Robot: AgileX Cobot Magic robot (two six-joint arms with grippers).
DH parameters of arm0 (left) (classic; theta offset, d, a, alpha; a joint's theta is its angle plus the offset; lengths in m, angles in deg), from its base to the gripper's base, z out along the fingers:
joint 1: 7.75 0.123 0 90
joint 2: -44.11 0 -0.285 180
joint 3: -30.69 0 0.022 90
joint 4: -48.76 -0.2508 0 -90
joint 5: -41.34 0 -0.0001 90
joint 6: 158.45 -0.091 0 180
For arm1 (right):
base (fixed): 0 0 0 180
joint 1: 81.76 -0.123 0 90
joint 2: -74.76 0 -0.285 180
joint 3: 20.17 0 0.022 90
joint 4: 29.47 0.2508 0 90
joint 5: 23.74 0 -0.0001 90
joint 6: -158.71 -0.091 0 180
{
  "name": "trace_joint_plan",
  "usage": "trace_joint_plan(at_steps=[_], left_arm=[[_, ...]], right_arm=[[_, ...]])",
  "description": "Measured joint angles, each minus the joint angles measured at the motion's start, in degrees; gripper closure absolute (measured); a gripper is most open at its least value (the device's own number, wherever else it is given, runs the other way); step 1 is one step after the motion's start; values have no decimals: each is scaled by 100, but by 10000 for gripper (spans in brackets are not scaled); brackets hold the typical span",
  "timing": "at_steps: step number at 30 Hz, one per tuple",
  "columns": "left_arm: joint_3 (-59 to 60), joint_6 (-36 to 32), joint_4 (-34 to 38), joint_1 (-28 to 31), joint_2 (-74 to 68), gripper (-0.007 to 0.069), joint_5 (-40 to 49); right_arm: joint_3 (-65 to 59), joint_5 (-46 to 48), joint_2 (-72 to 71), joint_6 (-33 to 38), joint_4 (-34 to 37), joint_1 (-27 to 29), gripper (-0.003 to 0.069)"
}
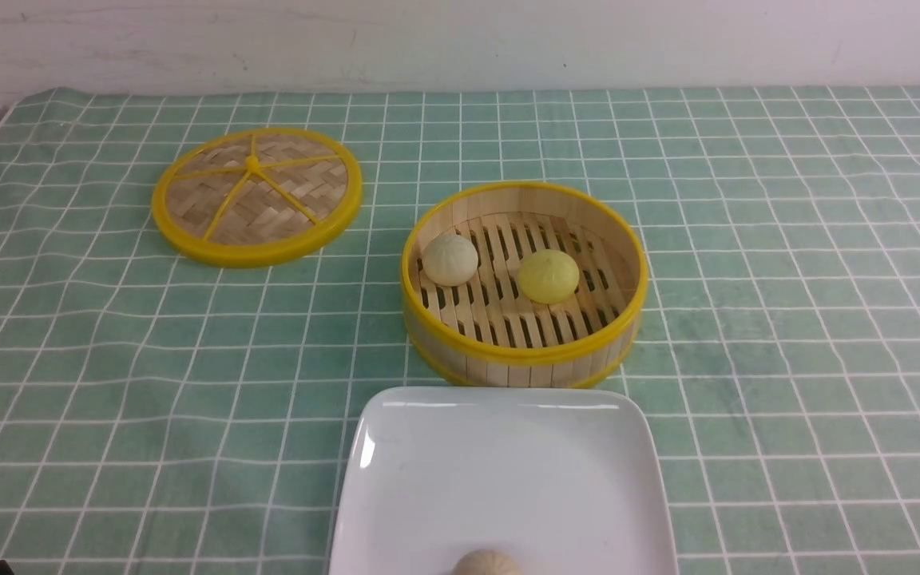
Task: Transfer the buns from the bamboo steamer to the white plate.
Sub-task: 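Reach toward a bun in the bamboo steamer with the right gripper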
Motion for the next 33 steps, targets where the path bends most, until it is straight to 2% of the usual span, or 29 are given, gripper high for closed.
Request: trace_joint_plan(at_steps=[5,8,10,14,17,25,28,31,33], left_arm=[[0,26,-41,0,0,384,-26],[39,368,440,0,0,384,-219],[51,1075,1279,0,0,384,-370],[51,2700,3402,0,0,384,-520],[51,3283,4194,0,0,384,-604],[56,3382,4307,0,0,384,-856],[-36,3086,4314,0,0,384,-829],[-698,2052,4314,0,0,384,-647],[-1267,1195,4314,0,0,384,-556]], right_arm=[[0,-19,0,0,-29,0,419],[-13,-116,0,-7,-81,0,419],[-39,-242,0,-307,303,0,419],[-59,-332,0,-1545,1890,0,419],[-65,-325,0,-2198,2756,0,419],[-71,-396,0,-2379,3386,0,419],[-47,-396,0,-2347,3622,-6,419],[346,-553,0,-1814,3714,-6,423],[920,-768,18,-1145,3657,-6,444]])
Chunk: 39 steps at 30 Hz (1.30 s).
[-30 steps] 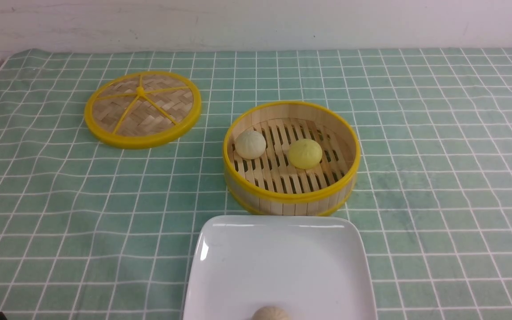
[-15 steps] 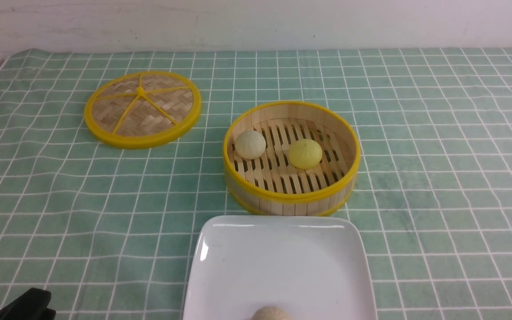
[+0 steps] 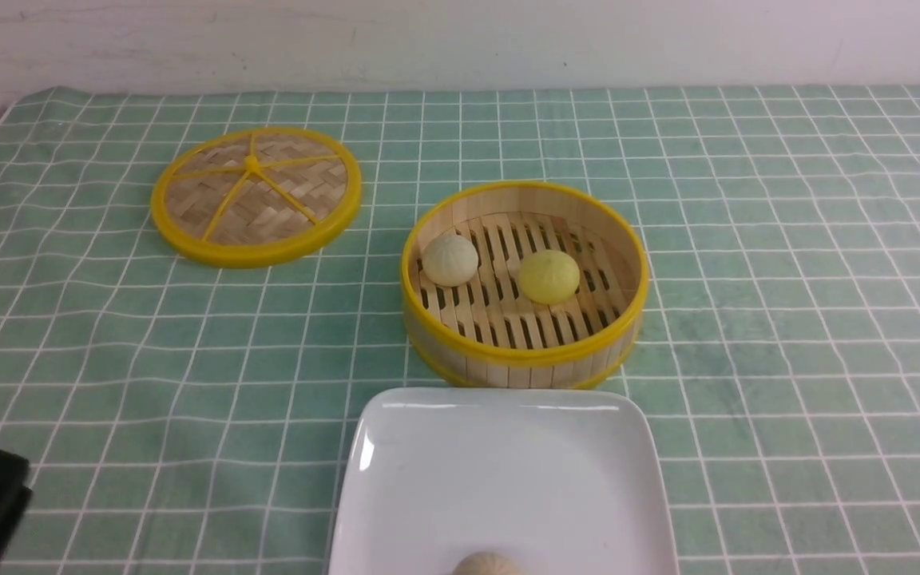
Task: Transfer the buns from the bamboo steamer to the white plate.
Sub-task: 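Reach toward a bun in the bamboo steamer with the right gripper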
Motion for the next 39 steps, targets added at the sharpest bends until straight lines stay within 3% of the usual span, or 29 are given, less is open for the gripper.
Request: trace_joint_plan(at_steps=[4,5,9,13,16,21,26,29,32,39], left_arm=[[-757,-1181,-25,0,-319,384,354],[-1021,-1557,-61,0,-592,386,660],[-1459,-1981,-291,0,-1679,438,1872],[-1695,-2264,-771,0,-3372,572,3382],[-1736,-2667,-849,0,-4112,615,3590],[-1797,-3307,-505,0,-4892,623,3610],[-1802,-3434,-112,0,-5147,623,3390],[-1802,-3442,-75,0,-5165,623,3274],[-1802,-3447,-63,0,-5165,623,3262],[-1802,-3447,-63,0,-5165,618,3096]], right_arm=[[898,39,375,1182,-255,0,515],[1220,247,703,1547,-404,0,557],[1999,1565,1832,2219,-740,0,654],[2533,3484,3392,2414,-974,0,659],[2793,4266,4412,2729,-810,0,657],[3210,4759,5821,4506,1120,0,653],[3804,5071,6757,5901,3032,-243,647],[4429,5033,7205,6030,3165,-692,647],[5042,4917,7691,5753,2778,-1263,646],[6459,4716,8899,4290,685,-2193,641]])
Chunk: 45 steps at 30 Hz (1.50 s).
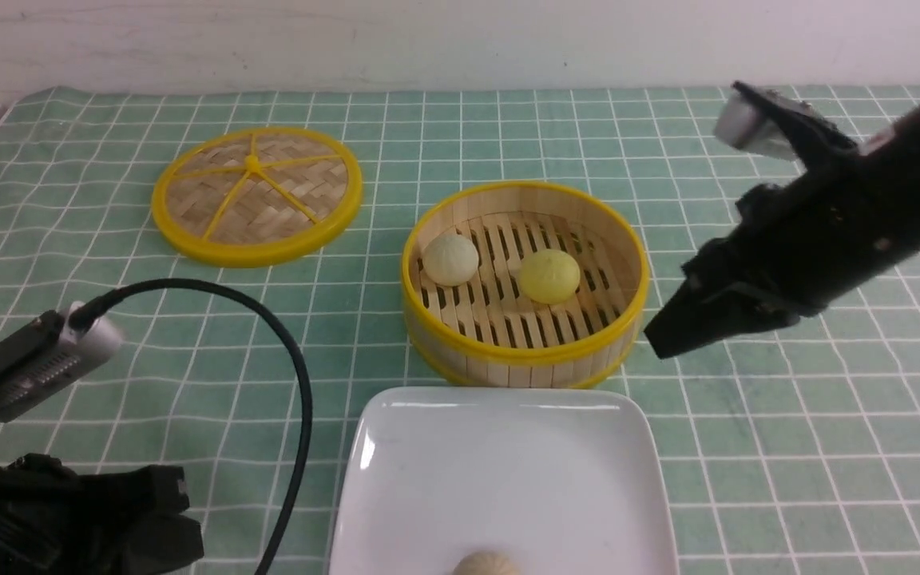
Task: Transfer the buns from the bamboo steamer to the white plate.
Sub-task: 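Reach toward a bun in the bamboo steamer with the right gripper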
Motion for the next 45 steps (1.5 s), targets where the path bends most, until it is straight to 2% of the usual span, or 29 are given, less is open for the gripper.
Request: trace_joint_plan(at_steps=[2,6,11,18,27,30,35,38,42,45], left_arm=[[0,0,0,0,0,615,-30],[0,0,0,0,0,612,-69],[0,0,0,0,0,608,-204],[0,0,0,0,0,596,-227],[0,0,0,0,0,586,-227],[0,0,0,0,0,584,-270],[0,0,0,0,0,581,-459],[0,0,0,0,0,578,-487],[0,0,0,0,0,572,-497],[0,0,0,0,0,569,-513]], right_arm=[[557,-19,479,-594,-684,-229,638],[1364,-84,1183,-943,-1242,-445,628],[2429,-164,2140,-1071,-1439,-532,599],[3521,-566,3227,-1155,-1571,-532,522],[3712,-1238,3481,-1229,-1797,-532,470],[3723,-1327,3481,-1363,-2024,-532,423],[3742,-1268,3603,-1626,-2575,-532,273],[3748,-1235,3797,-1642,-2658,-532,231],[3755,-1252,4028,-1644,-2618,-532,217],[3781,-1336,4169,-1662,-2476,-543,250]])
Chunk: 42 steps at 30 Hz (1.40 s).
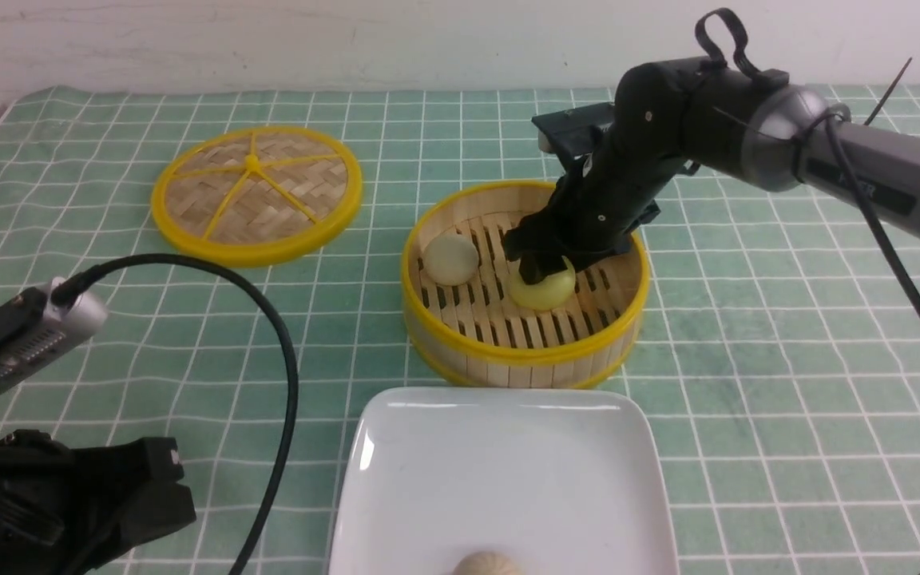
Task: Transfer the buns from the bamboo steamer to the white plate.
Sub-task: 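Reach toward a bun in the bamboo steamer with the right gripper, then move the steamed bun from the bamboo steamer onto the white plate with the right gripper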
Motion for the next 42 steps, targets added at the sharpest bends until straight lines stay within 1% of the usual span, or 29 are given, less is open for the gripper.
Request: trace_joint_plan(at_steps=[2,3,4,5,6,7,8,9,13,14,15,18,21,25,27,30,33,36,37,39,42], left_arm=[[0,6,0,0,0,566,-12],[0,6,0,0,0,565,-12],[0,6,0,0,0,563,-12],[0,6,0,0,0,563,-12],[0,6,0,0,0,559,-12],[0,6,0,0,0,559,-12],[0,6,0,0,0,556,-12],[0,6,0,0,0,554,-12],[0,74,0,0,0,549,24],[0,156,0,0,0,547,65],[0,199,0,0,0,546,88],[0,285,0,0,0,540,129],[0,297,0,0,0,538,147],[0,302,-32,0,0,532,158],[0,302,-60,0,0,528,158],[0,302,-94,0,0,523,158],[0,302,-149,0,0,517,158],[0,302,-176,0,0,512,224],[0,302,-181,0,0,509,263],[0,302,-194,0,0,506,320],[0,302,-199,0,0,501,393]], right_arm=[[16,-7,4,-6,59,-7,322],[16,-2,4,-6,82,-7,397],[16,11,-14,-6,85,-7,445],[16,11,-15,-6,85,-7,458],[16,91,-85,5,85,-7,559],[16,182,-165,22,85,-7,608],[10,316,-260,26,85,-7,636],[5,503,-379,38,85,-7,647],[93,1229,-890,210,69,1,647],[214,1732,-1300,402,101,12,647],[248,1909,-1451,487,103,19,647],[319,2161,-2242,633,128,46,647],[123,2189,-2934,557,299,51,647],[-601,2246,-3626,494,808,-37,647],[-1378,2266,-3968,558,1131,-224,647],[-2321,2266,-4126,738,1371,-523,645],[-3454,1692,-4038,1056,1533,-895,643],[-4135,616,-3791,1272,1607,-1148,641],[-4352,67,-3635,1297,1618,-1233,638],[-4573,-551,-3348,1309,1646,-1292,629],[-4651,-1092,-2914,1309,1745,-1312,594]])
